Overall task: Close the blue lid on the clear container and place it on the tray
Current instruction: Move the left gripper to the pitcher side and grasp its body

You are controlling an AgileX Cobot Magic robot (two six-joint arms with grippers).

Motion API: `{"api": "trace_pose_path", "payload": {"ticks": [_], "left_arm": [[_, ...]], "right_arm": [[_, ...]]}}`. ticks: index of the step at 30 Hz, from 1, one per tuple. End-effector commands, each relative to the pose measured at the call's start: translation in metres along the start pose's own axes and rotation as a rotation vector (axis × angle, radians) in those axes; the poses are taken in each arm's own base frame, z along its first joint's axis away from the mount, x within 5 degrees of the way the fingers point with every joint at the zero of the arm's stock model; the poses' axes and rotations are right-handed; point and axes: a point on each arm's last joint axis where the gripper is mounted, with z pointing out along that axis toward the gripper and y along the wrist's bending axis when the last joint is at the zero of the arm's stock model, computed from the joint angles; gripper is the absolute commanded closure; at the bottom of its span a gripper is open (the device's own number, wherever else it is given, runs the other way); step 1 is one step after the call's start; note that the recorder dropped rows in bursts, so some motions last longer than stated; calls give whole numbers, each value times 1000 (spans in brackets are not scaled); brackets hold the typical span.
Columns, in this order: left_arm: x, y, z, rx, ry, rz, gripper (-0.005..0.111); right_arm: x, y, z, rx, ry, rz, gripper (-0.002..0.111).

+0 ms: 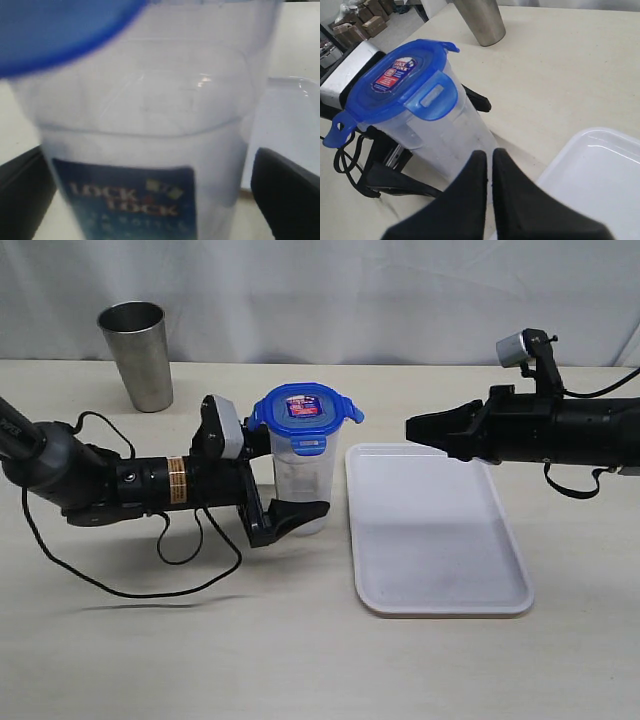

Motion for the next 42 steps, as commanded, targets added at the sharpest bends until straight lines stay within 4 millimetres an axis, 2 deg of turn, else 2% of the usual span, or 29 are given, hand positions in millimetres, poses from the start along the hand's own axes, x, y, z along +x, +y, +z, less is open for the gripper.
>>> {"api": "trace_pose_path", "payload": {"ticks": [1,7,33,37,42], "left_arm": [[1,-1,9,16,-27,-11,10],[-6,-2,11,18,-91,-21,10],[-7,-5,13,28,-92,-19,10],[2,-4,14,10,2,-50,10],[4,-3,14,4,20,-50,10]], "right_arm": [[-1,-2,-1,1,3,-4,104],[-1,-2,-1,1,3,-4,104],[0,-1,-1,-3,12,-10,104],[0,-1,-1,-3,12,-10,104],[0,-1,-2,-3,14,-8,104]]}}
